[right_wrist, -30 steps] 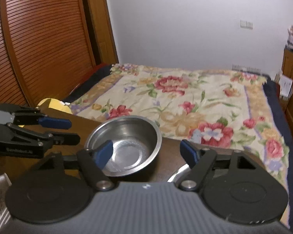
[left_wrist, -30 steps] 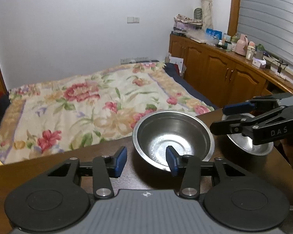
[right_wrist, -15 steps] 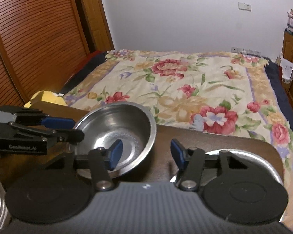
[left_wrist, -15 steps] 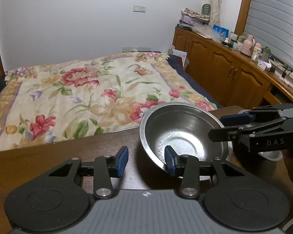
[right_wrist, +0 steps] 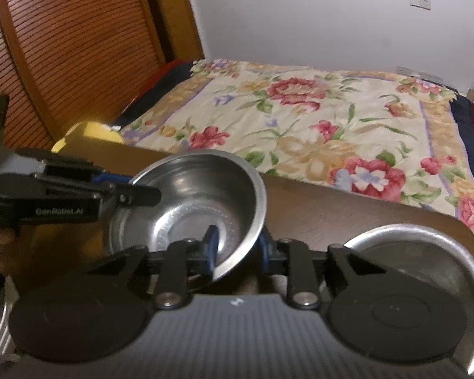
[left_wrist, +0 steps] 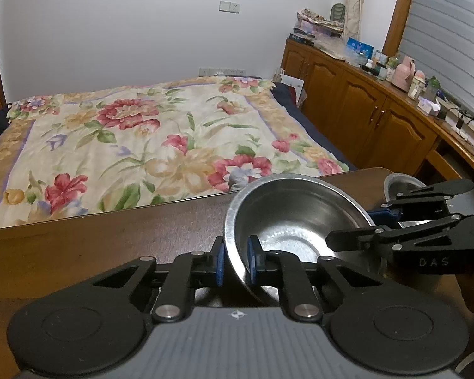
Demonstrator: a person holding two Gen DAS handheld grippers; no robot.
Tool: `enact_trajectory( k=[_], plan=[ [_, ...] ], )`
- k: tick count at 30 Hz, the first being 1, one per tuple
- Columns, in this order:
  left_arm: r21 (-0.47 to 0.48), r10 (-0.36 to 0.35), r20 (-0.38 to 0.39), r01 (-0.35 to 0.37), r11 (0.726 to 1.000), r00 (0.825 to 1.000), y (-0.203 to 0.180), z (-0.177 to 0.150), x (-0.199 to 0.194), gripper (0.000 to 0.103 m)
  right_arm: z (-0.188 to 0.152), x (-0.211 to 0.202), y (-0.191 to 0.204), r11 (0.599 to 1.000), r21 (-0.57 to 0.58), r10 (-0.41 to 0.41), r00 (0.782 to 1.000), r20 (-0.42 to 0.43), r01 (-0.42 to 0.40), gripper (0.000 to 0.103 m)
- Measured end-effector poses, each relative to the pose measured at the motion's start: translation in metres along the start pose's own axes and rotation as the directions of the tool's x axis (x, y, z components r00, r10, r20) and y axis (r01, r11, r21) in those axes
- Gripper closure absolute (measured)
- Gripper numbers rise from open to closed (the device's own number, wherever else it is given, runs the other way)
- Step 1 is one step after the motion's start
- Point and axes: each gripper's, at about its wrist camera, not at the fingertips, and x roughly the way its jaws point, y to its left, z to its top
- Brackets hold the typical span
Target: Organize plates and bowls
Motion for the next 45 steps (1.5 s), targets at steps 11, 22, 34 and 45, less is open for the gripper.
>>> enact_trajectory(
  k=[11,22,34,45],
  plan=[
    [0.032,0.005,0.085,-0.008,0.999,0.996,-0.013,0.005,-0.042,0.095,0.005,-0.024,0.004,1.000,0.021,-0.005,1.000,0.029,0.005,0.090],
    [0.061,-0.010,0.157,0.001,0.998,0.988,-0.030,0.003,-0.083,0.095,0.005,-0.062,0.016,1.000,0.017,-0.016,0.995,0.095,0.014,0.091],
    [0.097,-0.025,0.183,0.007,0.995,0.983,-0.046,-0.013,-0.116,0.095,-0.005,-0.089,0.025,1.000,0.009,-0.015,0.992,0.127,0.014,0.092],
    [0.121,-0.058,0.199,0.034,0.992,0.978,-0.067,-0.041,-0.142,0.095,-0.028,-0.116,0.037,0.999,0.007,-0.042,0.988,0.147,0.042,0.093]
  ],
)
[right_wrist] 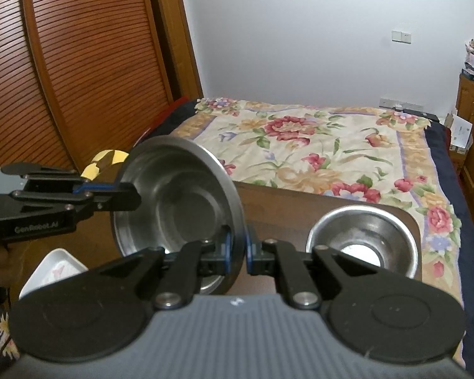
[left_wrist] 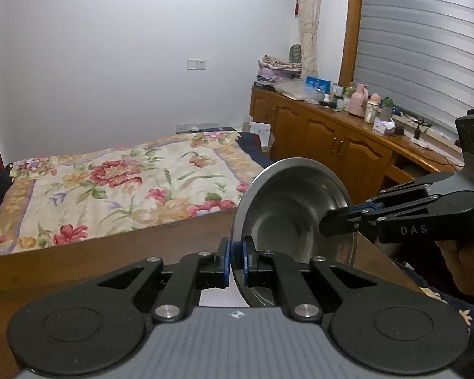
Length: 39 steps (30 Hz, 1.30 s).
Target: Organize plates and bowls
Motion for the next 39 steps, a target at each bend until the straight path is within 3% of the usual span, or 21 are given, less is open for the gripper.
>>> enact_trajectory(
  k=[28,39],
  plan=[
    [-0.019,-0.074,-0.025,0.074,0.997,0.997,-0.046,-0.059,-0.045,0.095,-0.062,-0.049,0.015,0.999,0.045,-0.013,1.000,-0.026,0.014,0.093],
    [0.017,-0.052,-0.049,0.053,0.998,0.997,-0.052,-0.092,-0.048,0.094,-0.093,-0.045,0.024,0.998,0.064,-0.013,0.999,-0.043,0.016,0.092]
  ],
)
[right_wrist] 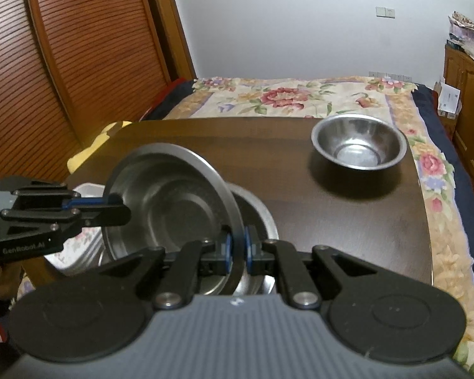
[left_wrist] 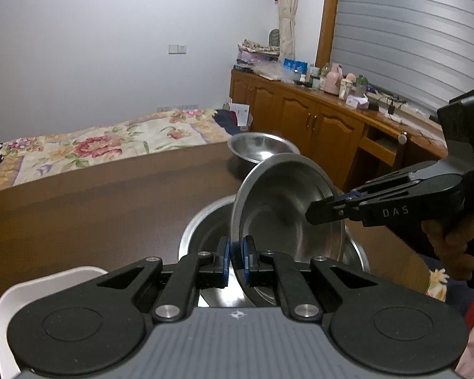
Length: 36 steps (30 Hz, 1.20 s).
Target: Organize plates and bowls
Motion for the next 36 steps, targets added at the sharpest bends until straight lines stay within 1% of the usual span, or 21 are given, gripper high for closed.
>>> enact_trajectory(
  k=[12,17,20,29,36],
  plan=[
    [0.035,0.041,-0.009,-0.040,0.999,0.999,0.000,-0.012,0.005,0.093,-0.013,0.008,0.008,0.999,-0.031,-0.043,0.999,0.019,0.044,0.092],
    [0.042,0.054,-0.021,-0.053,0.998,0.998,0.002,-0.014,0.010,0.093,-0.018,0.012,0.014,0.995,-0.065,-0.067,0.997,0.033,0.069,0.091],
    [0.053,0.067,-0.015,-0.067,0.996,0.998,0.000,-0.018,0.011,0.093,-0.018,0.014,0.015,0.993,-0.087,-0.081,0.996,0.033,0.083,0.091],
    [0.050,0.083,-0.020,-0.082,0.995,0.996,-0.002,-0.020,0.015,0.091,-0.016,0.014,0.018,0.987,-0.127,-0.089,0.995,0.039,0.094,0.091],
    [0.055,0.091,-0.030,-0.089,0.994,0.995,-0.004,-0.018,0.019,0.090,-0.015,0.016,0.017,0.987,-0.135,-0.087,0.995,0.040,0.092,0.090]
  ],
)
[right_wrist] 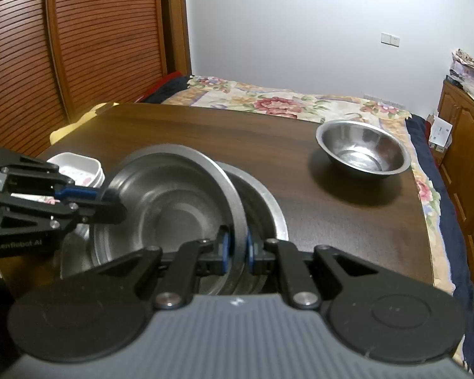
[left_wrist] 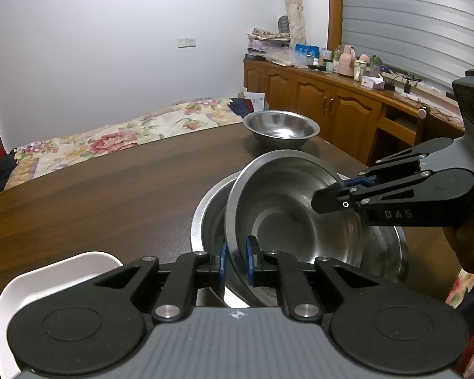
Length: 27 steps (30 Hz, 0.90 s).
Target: Organize plates and bowls
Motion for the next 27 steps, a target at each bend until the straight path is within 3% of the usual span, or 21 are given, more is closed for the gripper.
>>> enact_trajectory(
  k=[14,20,27],
  plan=[
    [-0.017,-0.009,-0.001,0.009,1.000,1.000,0.0036,0.0017,0.0033,0.090,0.0025,0.0013,0.0050,1.000,-0.009,-0.022,1.000,0.002,0.022,0.089],
    [-0.029,-0.008,-0.006,0.008,1.000,1.000,0.0050,0.0029,0.0067,0.088,0.0042,-0.0018,0.0068,1.000,-0.014,-0.007,1.000,0.026,0.008,0.078],
    [-0.024,0.007,-0.002,-0.007,1.000,1.000,0.0055,0.0038,0.0066,0.088,0.0040,-0.0025,0.0034,1.000,0.001,-0.003,0.999,0.042,0.003,0.077]
  ],
)
